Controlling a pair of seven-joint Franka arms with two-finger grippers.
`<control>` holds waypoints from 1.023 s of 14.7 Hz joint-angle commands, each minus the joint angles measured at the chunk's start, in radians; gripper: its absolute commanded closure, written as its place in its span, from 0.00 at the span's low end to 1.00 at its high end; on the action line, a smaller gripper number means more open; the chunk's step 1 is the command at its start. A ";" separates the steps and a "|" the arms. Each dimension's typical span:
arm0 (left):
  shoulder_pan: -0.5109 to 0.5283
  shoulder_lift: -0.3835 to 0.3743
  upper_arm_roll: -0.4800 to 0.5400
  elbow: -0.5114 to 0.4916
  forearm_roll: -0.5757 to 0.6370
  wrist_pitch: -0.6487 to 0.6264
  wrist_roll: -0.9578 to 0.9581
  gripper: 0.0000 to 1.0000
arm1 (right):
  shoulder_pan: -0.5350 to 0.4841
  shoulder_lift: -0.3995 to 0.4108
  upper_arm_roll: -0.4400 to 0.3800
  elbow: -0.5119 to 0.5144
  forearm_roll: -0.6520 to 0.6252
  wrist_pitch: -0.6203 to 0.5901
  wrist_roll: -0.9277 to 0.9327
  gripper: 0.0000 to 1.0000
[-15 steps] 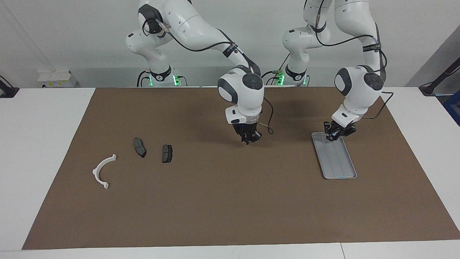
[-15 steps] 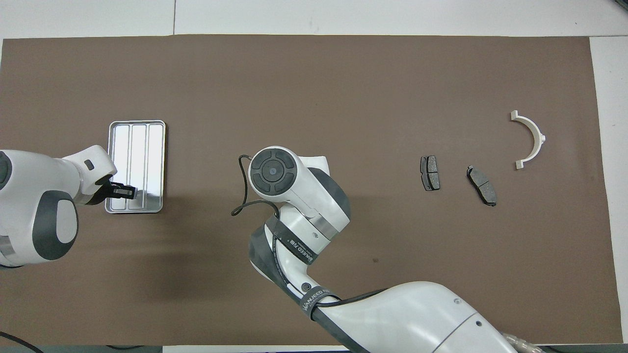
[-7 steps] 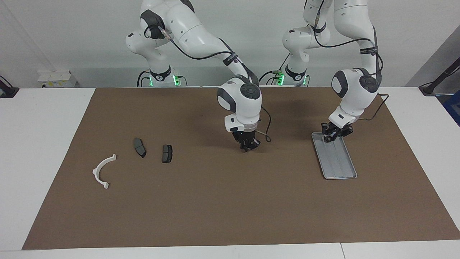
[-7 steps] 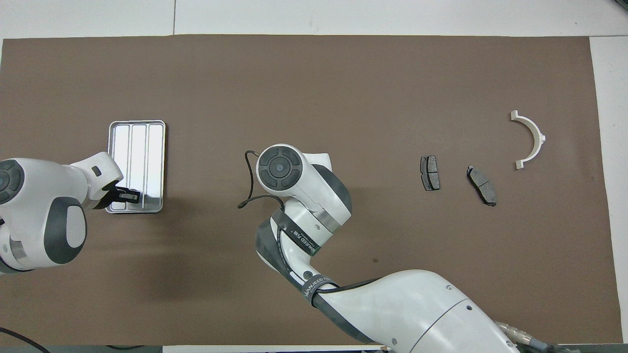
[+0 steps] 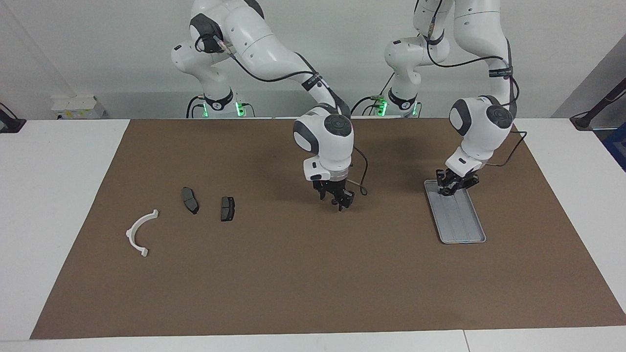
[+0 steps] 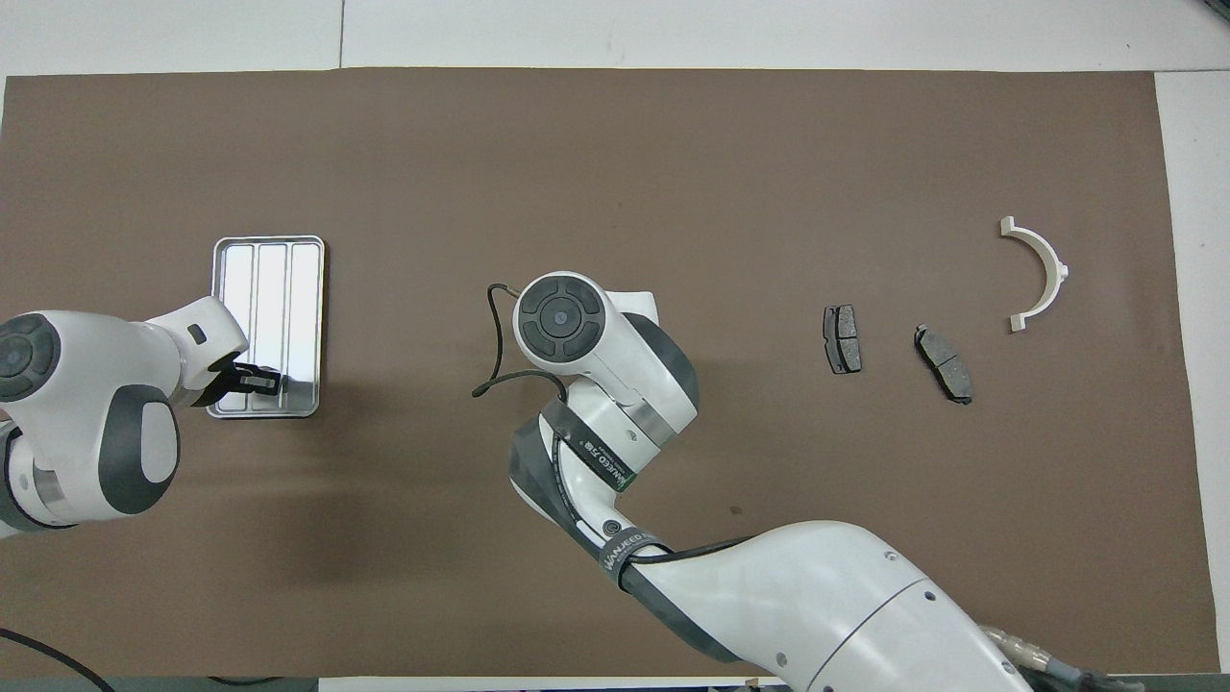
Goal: Pick bearing gear from pile to tray
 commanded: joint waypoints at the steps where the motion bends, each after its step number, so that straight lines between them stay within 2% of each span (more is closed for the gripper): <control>1: -0.005 0.005 -0.002 -0.002 -0.017 0.014 0.017 0.04 | -0.045 -0.017 0.008 0.025 -0.021 -0.037 -0.030 0.00; 2: -0.008 -0.005 -0.004 0.026 -0.017 -0.046 0.014 0.00 | -0.068 -0.022 0.009 0.031 -0.013 -0.048 -0.059 0.00; 4: -0.034 -0.018 -0.004 0.134 -0.017 -0.234 -0.012 0.00 | -0.124 -0.063 0.015 0.036 -0.004 -0.083 -0.131 0.00; 6: -0.100 -0.019 -0.006 0.213 -0.017 -0.328 -0.146 0.00 | -0.183 -0.109 0.018 0.036 0.025 -0.126 -0.246 0.00; 8: -0.213 -0.019 -0.009 0.247 -0.006 -0.332 -0.374 0.00 | -0.238 -0.156 0.017 0.036 0.116 -0.169 -0.403 0.00; 11: -0.390 0.002 -0.010 0.304 0.044 -0.283 -0.718 0.00 | -0.325 -0.218 0.017 0.036 0.130 -0.262 -0.620 0.00; 13: -0.488 0.016 -0.009 0.325 0.055 -0.258 -0.831 0.00 | -0.381 -0.244 0.017 0.034 0.130 -0.310 -0.745 0.00; 15: -0.569 0.083 -0.007 0.383 0.058 -0.272 -0.926 0.00 | -0.434 -0.262 0.017 0.032 0.131 -0.347 -0.887 0.00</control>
